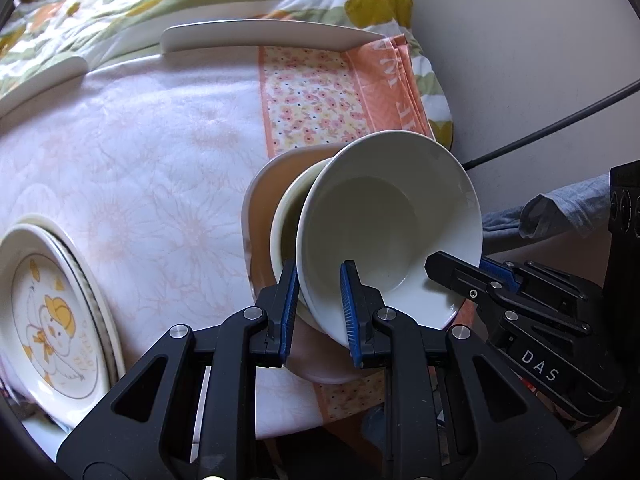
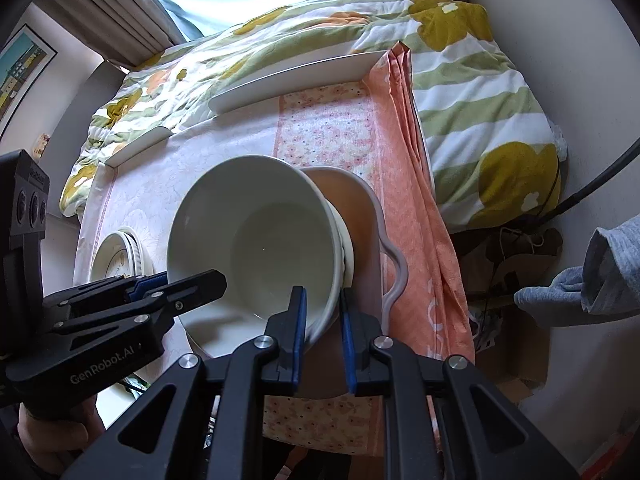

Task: Organize plates and bowls
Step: 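Open both grippers and withdraw from the nested bowls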

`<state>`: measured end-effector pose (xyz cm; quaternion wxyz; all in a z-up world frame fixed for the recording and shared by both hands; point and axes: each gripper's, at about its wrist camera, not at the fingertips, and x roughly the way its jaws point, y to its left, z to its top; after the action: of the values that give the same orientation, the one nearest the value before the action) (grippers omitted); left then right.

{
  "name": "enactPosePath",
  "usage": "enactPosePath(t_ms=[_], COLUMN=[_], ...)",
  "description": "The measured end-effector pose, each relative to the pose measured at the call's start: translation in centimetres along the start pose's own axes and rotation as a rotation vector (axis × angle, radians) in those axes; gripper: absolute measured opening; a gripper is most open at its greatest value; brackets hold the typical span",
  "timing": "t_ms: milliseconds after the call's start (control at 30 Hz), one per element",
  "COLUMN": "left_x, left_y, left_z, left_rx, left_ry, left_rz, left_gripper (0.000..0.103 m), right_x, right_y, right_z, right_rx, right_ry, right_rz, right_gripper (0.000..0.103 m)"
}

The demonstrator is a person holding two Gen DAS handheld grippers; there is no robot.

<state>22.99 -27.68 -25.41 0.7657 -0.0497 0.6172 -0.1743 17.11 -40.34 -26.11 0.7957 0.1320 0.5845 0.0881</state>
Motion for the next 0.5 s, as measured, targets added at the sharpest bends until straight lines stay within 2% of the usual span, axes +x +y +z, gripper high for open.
enactPosePath(t_ms=[167, 500], left_x=[-0.30, -0.21], left_y=[-0.09, 0.11], left_z=[0.64, 1.10], left_rx=[0.025, 0.056], left_ry=[-0.011, 0.001], left_rz=[0.051, 0.053], left_gripper=[0.019, 0.019], right_x=[0.04, -0.25], right_y=[0.04, 0.18], right_z=[0.14, 0.31], right_rx=[0.021, 0.039], right_ry=[0.009, 0.006], right_rz=[-0.009, -0.015], right_gripper=[0.015, 0.015])
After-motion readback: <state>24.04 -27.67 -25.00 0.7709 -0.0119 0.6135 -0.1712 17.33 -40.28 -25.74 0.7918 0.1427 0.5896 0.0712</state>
